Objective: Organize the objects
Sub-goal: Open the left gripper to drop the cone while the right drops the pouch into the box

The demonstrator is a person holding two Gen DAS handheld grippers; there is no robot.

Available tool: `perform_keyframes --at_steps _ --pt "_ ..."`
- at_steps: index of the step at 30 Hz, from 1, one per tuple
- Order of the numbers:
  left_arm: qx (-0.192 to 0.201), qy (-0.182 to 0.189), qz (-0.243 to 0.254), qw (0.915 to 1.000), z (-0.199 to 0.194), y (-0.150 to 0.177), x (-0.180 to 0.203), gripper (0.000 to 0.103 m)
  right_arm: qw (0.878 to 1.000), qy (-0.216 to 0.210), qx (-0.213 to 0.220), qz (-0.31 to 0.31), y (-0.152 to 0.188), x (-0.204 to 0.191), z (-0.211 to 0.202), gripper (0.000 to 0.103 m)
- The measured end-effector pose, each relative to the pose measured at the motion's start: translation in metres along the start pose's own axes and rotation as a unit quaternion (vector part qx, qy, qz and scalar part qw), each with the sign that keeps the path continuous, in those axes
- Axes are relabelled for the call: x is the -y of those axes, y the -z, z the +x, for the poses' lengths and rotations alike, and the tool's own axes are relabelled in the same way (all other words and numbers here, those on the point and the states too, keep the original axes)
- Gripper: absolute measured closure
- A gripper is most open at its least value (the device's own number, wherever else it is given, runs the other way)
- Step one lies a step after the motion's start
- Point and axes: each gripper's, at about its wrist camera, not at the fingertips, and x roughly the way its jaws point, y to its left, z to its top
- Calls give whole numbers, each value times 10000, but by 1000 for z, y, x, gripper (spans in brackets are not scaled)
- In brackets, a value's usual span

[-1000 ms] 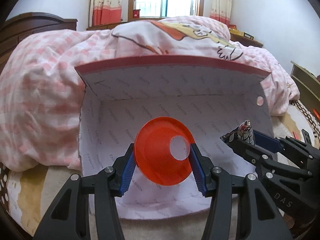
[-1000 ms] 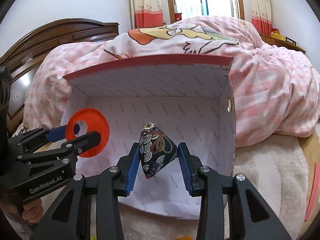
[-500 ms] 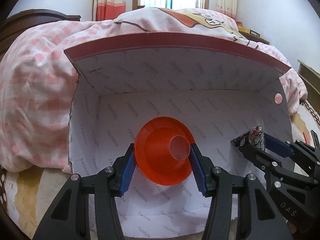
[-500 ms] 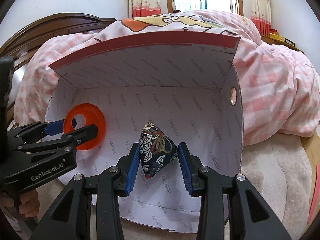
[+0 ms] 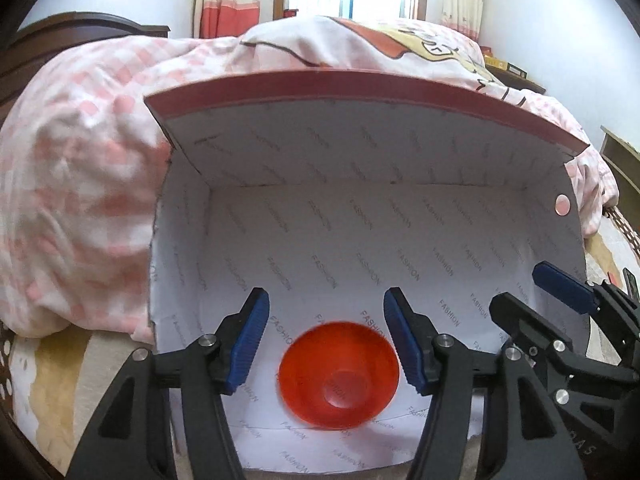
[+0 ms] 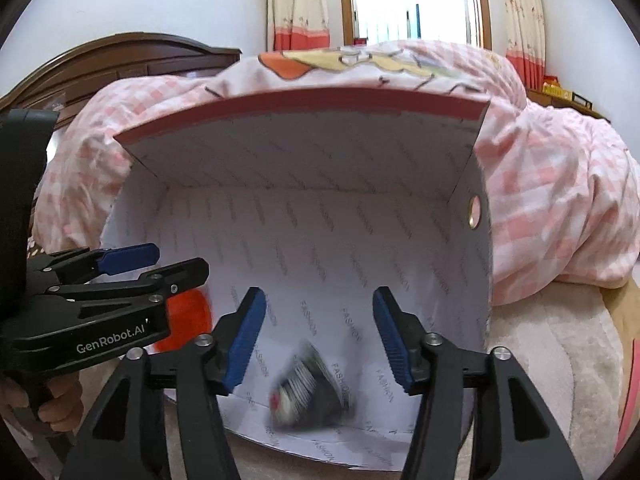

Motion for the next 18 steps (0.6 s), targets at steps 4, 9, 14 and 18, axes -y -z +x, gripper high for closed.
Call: perform_keyframes --at_steps 4,9,14,18 --pt "-12 -29 -5 10000 -4 0 -2 42 9999 -51 -14 116 0 3 -3 44" --pt "21 -48 -20 10000 -13 -1 1 42 9996 -154 -14 217 -2 2 -12 44" --pt "73 -12 7 10000 -32 -5 5 42 9988 -399 5 281 -3 1 -29 44" --pt "90 47 46 9999 -47 -3 9 42 9978 -568 -34 334 0 -2 -42 44"
